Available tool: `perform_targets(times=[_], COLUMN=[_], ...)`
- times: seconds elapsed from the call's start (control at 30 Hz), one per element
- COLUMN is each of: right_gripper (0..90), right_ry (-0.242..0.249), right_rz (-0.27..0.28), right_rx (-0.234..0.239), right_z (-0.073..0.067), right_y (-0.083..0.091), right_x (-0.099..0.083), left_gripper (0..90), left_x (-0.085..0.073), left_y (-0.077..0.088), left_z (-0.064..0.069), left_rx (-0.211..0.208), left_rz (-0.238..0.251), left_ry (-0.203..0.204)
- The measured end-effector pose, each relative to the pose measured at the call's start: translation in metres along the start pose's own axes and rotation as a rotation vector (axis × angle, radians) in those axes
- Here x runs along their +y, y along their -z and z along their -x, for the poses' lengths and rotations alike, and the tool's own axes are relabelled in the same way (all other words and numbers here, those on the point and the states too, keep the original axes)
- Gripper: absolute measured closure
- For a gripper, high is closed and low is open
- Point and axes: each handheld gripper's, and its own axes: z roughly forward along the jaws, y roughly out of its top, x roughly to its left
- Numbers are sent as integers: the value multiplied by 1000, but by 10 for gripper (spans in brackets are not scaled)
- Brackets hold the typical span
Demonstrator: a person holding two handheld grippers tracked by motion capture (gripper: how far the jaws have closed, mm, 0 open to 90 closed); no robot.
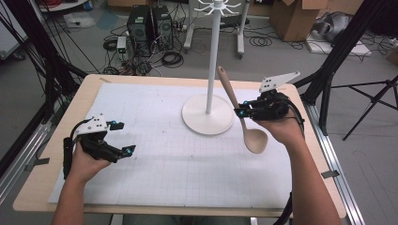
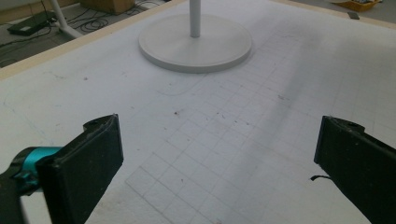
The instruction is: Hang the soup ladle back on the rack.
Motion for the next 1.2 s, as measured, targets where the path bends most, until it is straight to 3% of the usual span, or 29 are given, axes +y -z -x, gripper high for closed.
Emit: perform_targets(times=[0.3,0.73,1.2], right_gripper=[779,778,779], right_ry=[-29,-39,-64], right_rz=[63,107,111], right_rx=[-25,-66,-99], right_z=[16,26,43], right_y=[15,36,51], right_x=[8,34,63], left_gripper=[17,17,17], left_x=[0,0,-1], left_y=[0,0,1], left_z=[0,-1,-2], left_rx=[-1,-1,0], left_rz=[3,-1,3], left_ry=[1,0,2])
